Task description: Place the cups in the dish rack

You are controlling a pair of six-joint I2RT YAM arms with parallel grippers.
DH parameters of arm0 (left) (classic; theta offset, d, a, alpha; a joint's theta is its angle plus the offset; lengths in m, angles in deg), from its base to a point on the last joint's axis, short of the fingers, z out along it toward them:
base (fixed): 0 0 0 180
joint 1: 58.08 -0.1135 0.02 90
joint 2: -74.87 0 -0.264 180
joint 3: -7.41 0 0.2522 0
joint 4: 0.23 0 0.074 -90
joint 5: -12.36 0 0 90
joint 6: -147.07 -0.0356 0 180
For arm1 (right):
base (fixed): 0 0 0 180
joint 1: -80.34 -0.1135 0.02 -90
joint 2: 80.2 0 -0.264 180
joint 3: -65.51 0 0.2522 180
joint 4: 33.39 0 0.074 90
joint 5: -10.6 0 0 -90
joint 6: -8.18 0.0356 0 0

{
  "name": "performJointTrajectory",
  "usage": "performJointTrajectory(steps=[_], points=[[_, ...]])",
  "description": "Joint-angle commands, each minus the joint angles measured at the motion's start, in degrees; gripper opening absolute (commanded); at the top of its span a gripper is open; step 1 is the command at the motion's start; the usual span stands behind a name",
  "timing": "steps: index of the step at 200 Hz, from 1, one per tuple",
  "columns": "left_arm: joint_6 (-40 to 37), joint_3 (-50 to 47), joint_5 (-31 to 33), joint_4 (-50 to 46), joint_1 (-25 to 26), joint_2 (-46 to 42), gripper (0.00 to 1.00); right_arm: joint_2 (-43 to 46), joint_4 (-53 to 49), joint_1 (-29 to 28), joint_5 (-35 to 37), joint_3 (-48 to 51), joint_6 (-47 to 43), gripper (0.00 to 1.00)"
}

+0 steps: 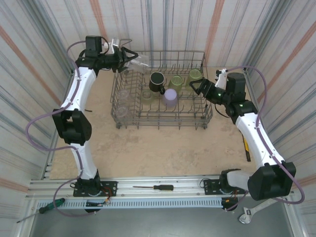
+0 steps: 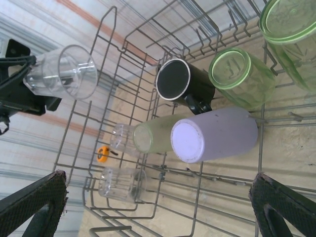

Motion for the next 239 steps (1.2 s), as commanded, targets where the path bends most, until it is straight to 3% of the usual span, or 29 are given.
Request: performJointTrajectory(steps=[1,93,239], points=[[-8.6,4.7,6.9,-7.8,0.4,0.6,0.0,1.3,-0.5,0.4,-0.6,0.6,-1.5,0.99],[-18.7,9.3,18.8,-17.5,1.4,2.4,0.0,0.1,0.7,0.3,-0.6,1.0,-0.3,0.99],[-27.4,13.4,32.1,-22.8,4.9,4.8,0.0,-0.3,1.2,0.2,-0.6,1.7,-0.2,0.99]])
